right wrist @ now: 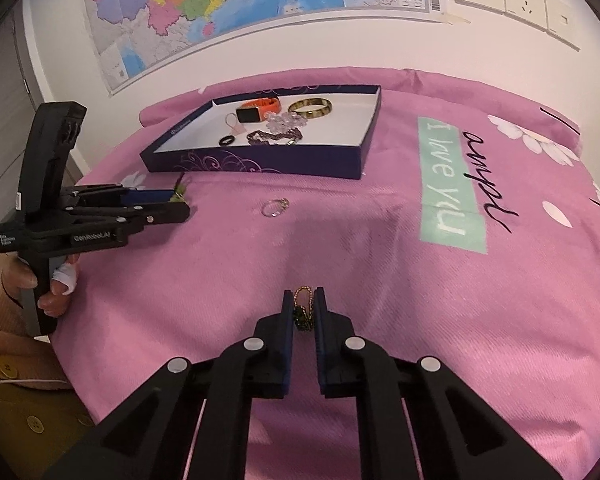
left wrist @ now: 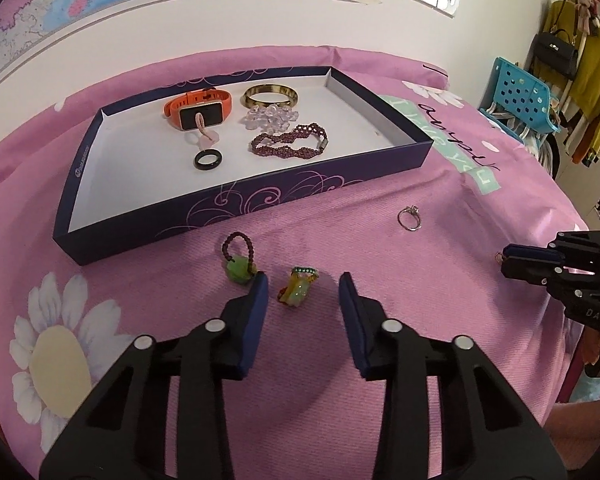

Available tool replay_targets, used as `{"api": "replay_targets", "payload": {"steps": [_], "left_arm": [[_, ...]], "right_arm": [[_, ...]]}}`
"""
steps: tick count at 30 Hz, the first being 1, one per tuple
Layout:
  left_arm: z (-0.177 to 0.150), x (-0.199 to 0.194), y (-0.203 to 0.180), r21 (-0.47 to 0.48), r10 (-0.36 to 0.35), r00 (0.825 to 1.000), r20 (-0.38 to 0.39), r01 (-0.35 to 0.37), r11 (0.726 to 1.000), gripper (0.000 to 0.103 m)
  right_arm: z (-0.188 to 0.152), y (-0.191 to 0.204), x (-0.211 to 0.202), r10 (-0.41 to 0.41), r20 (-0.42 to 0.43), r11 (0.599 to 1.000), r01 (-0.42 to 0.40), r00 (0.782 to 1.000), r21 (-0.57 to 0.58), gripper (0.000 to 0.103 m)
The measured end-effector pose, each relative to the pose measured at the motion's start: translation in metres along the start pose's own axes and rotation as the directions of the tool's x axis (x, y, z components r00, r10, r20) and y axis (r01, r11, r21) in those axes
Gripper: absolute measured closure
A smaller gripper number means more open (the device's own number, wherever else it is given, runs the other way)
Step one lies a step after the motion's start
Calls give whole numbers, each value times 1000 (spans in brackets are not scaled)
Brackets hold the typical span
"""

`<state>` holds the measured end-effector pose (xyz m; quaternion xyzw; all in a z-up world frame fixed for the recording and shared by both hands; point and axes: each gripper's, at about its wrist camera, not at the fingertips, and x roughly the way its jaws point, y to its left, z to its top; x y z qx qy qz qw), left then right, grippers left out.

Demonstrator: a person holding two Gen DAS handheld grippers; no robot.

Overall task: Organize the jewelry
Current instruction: 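Grasp the yellow-green stone ring with the left tool while the right tool grasps the gold green-stone ring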

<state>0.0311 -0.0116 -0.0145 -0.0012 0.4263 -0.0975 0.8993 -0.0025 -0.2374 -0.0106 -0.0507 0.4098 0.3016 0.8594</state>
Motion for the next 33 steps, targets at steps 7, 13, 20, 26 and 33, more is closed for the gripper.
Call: {"api": "replay_targets", "payload": {"steps": [7, 13, 20, 26, 33], "left_arm": [[-2, -1, -2, 16, 8, 1000, -1, -8, 1000, 86], [-2, -2, 1, 0, 3, 1000, 6, -3, 1000, 88], [-3, -5, 1, -11, -8, 1000, 9, 8, 1000, 89], [-1, -13, 2, -19, -15, 999, 31, 15, 1000, 89], [2, -24, 6, -33, -21, 998, 56, 23, 999, 89]], "right_arm": [[6, 7, 3, 29, 15, 1000, -29, 999, -5, 95], [14, 13, 7, 64, 33, 998, -64, 997, -8, 95], [25, 21, 13, 104, 55, 995, -103, 993, -12, 95], [39, 31, 20, 140, 74, 990, -138, 987, -30, 95], [53, 38, 25, 164, 81, 986, -160, 983, -53, 95]]}}
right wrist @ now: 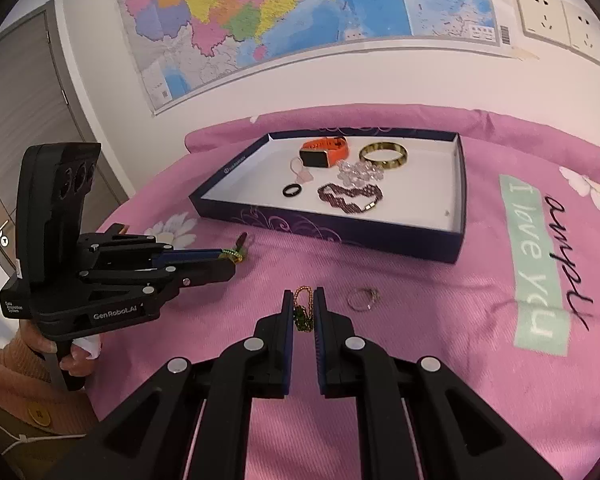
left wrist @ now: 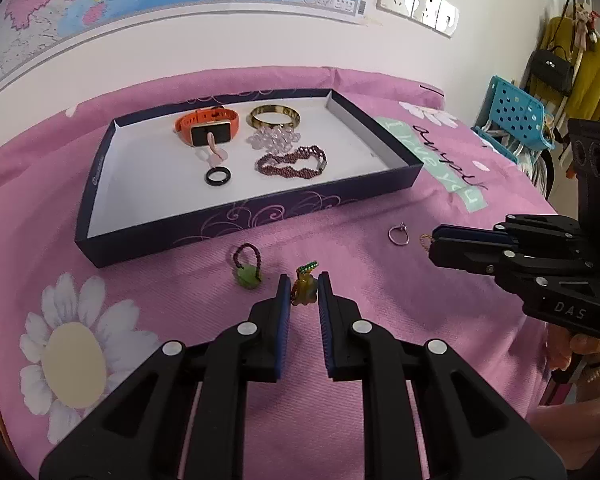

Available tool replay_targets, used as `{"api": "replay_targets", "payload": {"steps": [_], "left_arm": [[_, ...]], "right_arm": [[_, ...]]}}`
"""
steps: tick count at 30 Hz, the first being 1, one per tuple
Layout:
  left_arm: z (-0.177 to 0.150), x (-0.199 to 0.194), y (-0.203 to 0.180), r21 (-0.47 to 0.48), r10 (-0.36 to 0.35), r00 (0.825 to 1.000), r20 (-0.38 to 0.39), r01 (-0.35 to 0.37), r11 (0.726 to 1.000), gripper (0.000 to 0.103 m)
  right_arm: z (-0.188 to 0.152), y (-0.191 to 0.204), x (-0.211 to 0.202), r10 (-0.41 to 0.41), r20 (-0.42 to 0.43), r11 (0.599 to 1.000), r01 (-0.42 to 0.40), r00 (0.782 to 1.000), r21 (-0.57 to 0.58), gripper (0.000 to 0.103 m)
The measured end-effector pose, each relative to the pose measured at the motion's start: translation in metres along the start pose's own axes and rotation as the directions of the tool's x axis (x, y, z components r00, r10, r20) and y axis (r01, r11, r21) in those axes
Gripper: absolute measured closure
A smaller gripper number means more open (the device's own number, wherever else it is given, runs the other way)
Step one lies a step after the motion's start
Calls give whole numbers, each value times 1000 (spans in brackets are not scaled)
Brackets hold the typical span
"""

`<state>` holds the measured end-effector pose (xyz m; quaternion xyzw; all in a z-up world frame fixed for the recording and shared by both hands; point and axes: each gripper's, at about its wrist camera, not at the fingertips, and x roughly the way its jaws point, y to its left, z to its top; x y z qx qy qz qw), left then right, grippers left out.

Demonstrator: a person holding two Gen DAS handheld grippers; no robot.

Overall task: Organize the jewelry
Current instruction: 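Grasp the yellow-green stone ring with the left tool while the right tool grasps the gold green-stone ring, then carry the yellow-green ring with the left tool to the tray while the right tool carries the gold ring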

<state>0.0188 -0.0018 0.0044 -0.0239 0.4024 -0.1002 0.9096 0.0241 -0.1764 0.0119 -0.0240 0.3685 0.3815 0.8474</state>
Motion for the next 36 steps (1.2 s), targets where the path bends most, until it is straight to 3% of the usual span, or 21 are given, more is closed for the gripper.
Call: {"api": "replay_targets", "payload": {"steps": [36], "left_arm": [[27, -17, 15, -21, 26, 997, 75, -24, 999, 89]], "right_arm": [[49, -2, 24, 4, 29, 998, -2, 1000, -56, 95]]}}
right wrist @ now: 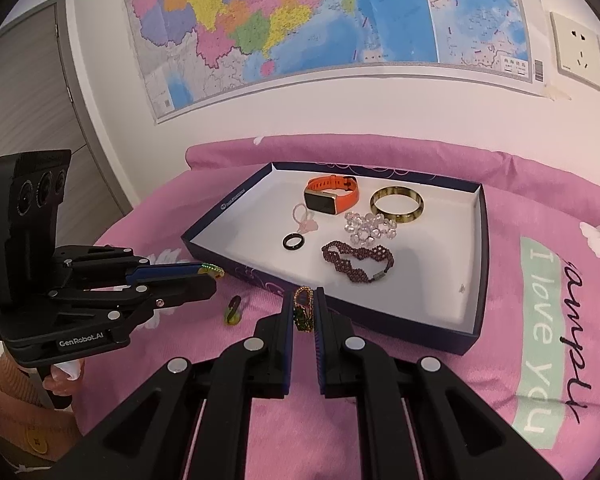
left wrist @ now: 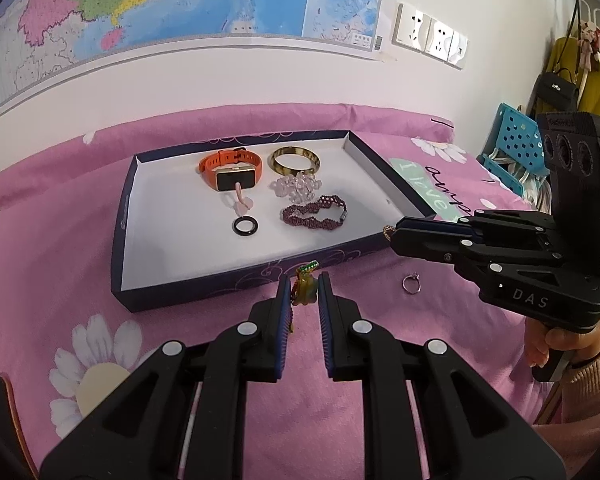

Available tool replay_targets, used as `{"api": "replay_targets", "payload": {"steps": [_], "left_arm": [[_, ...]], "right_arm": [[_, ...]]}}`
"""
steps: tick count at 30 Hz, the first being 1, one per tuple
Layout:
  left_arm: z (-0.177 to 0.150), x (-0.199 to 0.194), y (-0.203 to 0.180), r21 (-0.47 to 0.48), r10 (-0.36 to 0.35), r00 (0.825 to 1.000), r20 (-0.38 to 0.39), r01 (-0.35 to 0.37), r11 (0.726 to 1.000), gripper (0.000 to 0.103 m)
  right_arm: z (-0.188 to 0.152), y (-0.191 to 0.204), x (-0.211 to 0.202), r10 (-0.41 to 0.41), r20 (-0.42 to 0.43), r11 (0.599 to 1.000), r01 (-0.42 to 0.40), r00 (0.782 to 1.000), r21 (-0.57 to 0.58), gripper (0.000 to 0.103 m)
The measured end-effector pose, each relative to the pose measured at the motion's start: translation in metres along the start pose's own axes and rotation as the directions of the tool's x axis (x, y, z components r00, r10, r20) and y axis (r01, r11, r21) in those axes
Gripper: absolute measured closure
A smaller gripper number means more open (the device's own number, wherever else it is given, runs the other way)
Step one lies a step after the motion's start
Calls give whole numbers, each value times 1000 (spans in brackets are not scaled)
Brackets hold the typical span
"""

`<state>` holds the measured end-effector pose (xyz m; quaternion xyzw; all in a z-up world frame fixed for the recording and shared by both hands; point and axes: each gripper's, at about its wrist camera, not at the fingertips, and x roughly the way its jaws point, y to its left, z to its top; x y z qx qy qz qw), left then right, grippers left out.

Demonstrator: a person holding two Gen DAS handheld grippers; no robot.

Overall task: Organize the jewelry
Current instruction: 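Carry the yellow-green ring with the left tool to the tray while the right tool carries the gold ring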

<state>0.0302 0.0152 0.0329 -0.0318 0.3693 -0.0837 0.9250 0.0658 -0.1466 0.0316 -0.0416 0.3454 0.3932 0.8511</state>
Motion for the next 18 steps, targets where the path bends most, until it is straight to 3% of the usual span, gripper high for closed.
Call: {"api": "replay_targets", "payload": {"steps": [18], "left_arm": [[12, 2, 3, -1, 4, 1000, 16, -4, 1000, 89]], "right_arm": [[12, 0, 12, 7, 8, 1000, -7, 1000, -13, 95]]}}
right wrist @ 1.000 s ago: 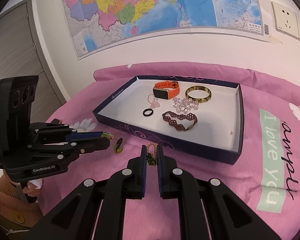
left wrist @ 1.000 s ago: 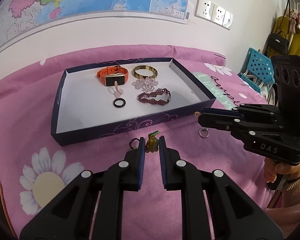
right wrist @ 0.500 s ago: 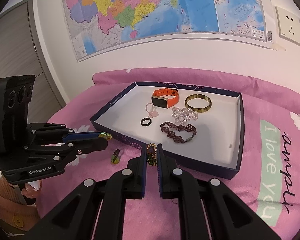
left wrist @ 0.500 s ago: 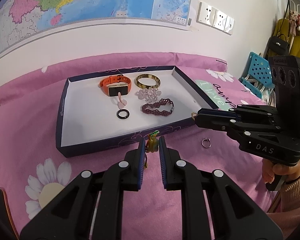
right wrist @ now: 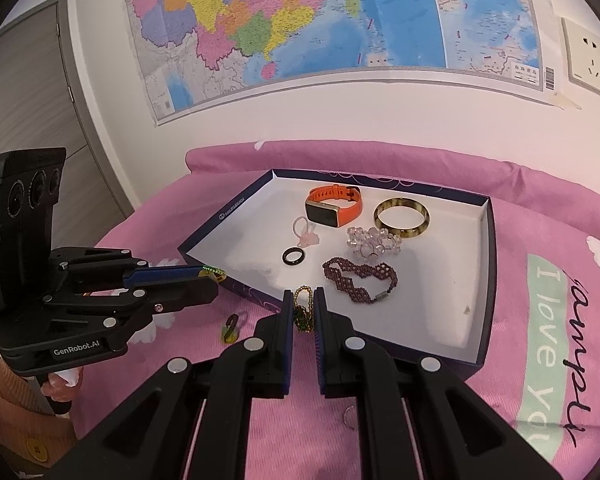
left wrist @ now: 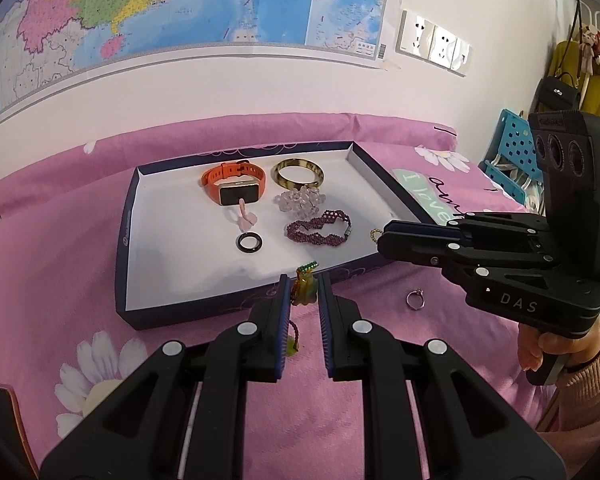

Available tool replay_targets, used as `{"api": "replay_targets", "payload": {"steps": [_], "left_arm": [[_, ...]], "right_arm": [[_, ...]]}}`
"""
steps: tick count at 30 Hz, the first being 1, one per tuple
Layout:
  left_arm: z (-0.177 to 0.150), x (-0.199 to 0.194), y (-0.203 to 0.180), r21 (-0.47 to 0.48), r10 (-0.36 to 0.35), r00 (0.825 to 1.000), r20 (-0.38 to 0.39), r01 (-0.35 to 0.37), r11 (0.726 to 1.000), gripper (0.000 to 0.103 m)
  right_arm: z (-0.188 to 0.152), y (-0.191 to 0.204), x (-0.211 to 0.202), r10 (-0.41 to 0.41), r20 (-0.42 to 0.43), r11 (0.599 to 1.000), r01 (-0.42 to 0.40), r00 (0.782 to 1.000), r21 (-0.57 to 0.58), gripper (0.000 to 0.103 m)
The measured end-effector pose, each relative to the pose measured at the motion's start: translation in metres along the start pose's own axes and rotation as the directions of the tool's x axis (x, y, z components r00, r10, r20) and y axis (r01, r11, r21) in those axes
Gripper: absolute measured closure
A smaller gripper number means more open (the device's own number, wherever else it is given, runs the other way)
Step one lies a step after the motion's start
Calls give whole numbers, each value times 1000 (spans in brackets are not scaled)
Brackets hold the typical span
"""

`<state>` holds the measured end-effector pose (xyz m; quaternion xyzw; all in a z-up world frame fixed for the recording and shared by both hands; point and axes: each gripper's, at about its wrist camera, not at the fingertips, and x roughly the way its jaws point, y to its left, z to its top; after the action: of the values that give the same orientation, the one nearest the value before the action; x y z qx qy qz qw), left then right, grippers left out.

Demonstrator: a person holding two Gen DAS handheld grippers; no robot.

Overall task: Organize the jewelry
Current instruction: 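Carry the yellow-green ring with the left tool to the tray while the right tool carries the gold ring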

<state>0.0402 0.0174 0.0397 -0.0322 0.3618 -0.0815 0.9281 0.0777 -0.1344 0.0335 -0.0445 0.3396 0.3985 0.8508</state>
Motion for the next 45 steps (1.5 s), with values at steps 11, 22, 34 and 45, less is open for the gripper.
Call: {"api": "replay_targets", "payload": {"steps": [11, 22, 34, 45], "left_arm": [[7, 3, 5, -10, 11, 1000, 10, -11, 1000, 89], [9, 7, 9, -17, 17, 1000, 11, -16, 1000, 89], [11, 11, 12, -17, 23, 1000, 6, -23, 1000, 89], [13, 14, 13, -18, 27, 1000, 4, -27, 999, 89]], "right_arm": [[5, -3, 7, -4, 1, 1000, 4, 1000, 6, 95], [8, -5, 10, -4, 2, 1000, 4, 1000, 6, 95], [13, -5, 14, -5, -1, 1000, 5, 1000, 7, 95], [16, -9, 21, -9, -5, 1000, 9, 1000, 14, 95]]}}
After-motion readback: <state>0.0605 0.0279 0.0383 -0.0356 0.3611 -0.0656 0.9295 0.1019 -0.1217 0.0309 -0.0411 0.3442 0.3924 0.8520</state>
